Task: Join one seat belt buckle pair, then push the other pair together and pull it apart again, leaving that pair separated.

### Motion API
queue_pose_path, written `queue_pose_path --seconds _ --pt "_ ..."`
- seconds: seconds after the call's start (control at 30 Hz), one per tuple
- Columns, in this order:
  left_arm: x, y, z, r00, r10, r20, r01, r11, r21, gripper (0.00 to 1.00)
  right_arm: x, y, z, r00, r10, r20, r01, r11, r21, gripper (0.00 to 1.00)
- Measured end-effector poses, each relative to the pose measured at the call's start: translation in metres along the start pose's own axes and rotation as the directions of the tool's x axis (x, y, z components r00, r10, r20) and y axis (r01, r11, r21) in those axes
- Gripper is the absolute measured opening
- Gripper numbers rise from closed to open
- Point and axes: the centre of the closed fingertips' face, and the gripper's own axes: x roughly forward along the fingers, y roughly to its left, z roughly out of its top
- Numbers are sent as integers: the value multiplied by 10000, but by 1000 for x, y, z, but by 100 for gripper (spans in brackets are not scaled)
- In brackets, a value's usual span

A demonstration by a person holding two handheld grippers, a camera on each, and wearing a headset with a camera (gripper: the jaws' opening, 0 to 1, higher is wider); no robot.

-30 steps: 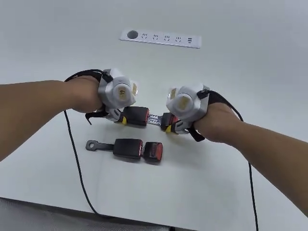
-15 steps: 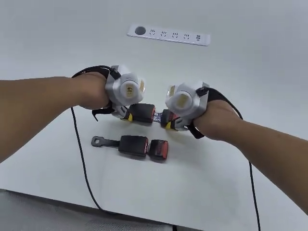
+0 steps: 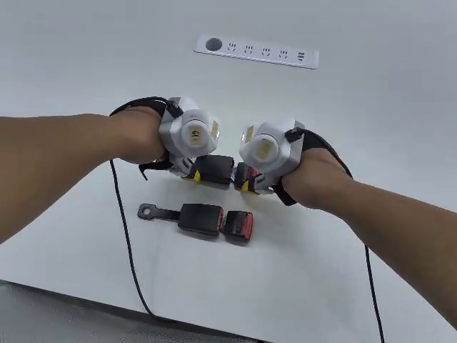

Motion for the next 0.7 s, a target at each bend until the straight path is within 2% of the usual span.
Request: queue_pose_path --seconds 0.1,0.43,0.7 --pt "0 0 0 10000 67 50 -67 10000 8 29 0 0 -2 9992 70 391 -69 10000 -27 31" --pt "-1 -2 1 10000 68 -12 -68 10000 28 29 -1 2 -1 9977 251 623 -245 9996 -104 32" --pt "0 -1 0 9999 98 114 -98 9999 -21 30 -2 2 -2 9950 116 994 -116 9999 -10 33"
